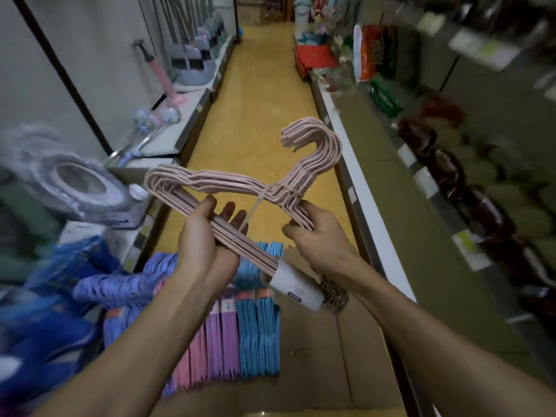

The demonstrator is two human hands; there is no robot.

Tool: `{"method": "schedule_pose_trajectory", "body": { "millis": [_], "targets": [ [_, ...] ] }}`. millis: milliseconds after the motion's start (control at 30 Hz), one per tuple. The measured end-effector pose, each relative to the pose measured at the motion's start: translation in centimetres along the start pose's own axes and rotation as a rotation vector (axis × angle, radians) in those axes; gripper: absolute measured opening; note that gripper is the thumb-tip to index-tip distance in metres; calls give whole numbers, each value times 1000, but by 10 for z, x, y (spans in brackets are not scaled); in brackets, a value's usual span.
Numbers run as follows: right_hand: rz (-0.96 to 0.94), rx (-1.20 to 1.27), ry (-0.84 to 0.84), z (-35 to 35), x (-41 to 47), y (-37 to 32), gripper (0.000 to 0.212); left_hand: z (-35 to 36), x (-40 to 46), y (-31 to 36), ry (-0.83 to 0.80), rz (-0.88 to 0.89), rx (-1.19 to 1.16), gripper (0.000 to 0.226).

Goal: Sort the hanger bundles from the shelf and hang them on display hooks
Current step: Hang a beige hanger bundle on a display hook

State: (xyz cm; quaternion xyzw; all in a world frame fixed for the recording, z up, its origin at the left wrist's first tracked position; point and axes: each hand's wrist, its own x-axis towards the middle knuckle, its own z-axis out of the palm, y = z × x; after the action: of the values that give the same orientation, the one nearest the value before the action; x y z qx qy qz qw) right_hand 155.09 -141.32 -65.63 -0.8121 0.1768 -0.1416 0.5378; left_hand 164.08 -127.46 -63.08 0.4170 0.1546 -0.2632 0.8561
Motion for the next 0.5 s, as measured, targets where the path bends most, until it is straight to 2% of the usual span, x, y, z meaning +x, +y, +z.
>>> {"method": "schedule_pose_trajectory", "body": {
  "millis": [100,267,367,500],
  "targets": [
    [-26,11,-11,-34,-1,-105,12,60,-58,76,-32,21,-14,45],
    [-85,-40,-11,-94,-1,-280,37,151,-151,198,-91,-14,-76,39],
    [-119,-35,8,-120,-6,-373,19,196,-201,265,-155,-36,-99,12],
    [-134,-45,51,-145,-19,-476,16,240,-259,341,-219,-42,-69,11]
  ]
}}
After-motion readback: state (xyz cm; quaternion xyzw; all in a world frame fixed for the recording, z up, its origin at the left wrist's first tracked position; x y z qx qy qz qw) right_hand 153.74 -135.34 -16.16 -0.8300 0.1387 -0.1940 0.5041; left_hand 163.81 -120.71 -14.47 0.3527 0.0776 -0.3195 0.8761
